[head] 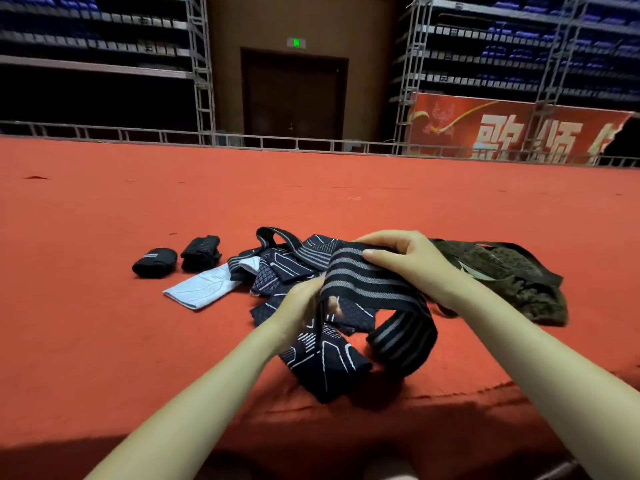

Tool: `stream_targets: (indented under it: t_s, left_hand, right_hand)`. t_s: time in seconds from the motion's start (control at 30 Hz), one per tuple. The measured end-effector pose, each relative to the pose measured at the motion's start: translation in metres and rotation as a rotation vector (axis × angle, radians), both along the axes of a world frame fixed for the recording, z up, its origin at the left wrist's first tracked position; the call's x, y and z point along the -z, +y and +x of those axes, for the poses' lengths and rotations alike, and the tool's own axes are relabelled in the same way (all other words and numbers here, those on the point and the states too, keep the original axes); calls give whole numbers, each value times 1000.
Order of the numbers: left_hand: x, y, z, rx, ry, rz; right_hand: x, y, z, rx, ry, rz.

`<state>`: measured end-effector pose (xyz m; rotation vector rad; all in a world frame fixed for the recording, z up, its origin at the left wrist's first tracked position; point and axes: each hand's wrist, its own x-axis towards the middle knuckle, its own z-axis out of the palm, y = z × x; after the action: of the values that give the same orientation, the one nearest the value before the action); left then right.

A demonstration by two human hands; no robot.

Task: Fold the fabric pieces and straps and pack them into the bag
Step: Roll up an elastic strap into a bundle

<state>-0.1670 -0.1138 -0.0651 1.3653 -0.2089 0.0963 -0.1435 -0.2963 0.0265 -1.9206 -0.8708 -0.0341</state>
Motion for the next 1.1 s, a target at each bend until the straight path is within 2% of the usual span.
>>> stream_targets:
  t_s: [0.2, 0.27, 0.33, 0.5, 0.63, 0.77, 0.93, 1.0, 1.1]
  left_hand:
    - [13, 73, -15, -372, -115, 490]
    - [29, 103, -17, -435, -64, 720]
    - [47, 131, -23, -463, 20, 862]
    - [61, 164, -39, -475, 74, 1078]
    - [64, 167, -38, -501, 51, 1206]
    - [66, 164, -33, -535, 4, 1278]
    - [67, 164, -28, -562, 32, 1394]
    - [70, 166, -26, -567, 61, 1407]
    - [70, 167, -25, -568, 79, 1421]
  right_hand:
    - [39, 5, 20, 180, -67, -249]
    - [72, 5, 23, 197, -58, -465]
    - [98, 3, 24, 205, -76, -667]
    - [120, -7, 22, 235, -7, -508]
    - [120, -19, 24, 188, 54, -533]
    - [109, -29, 34, 187, -24, -470]
    - [74, -17, 40, 241, -112, -258]
    - [67, -12, 42, 232, -149, -277]
    - [67, -11, 51, 224, -155, -444]
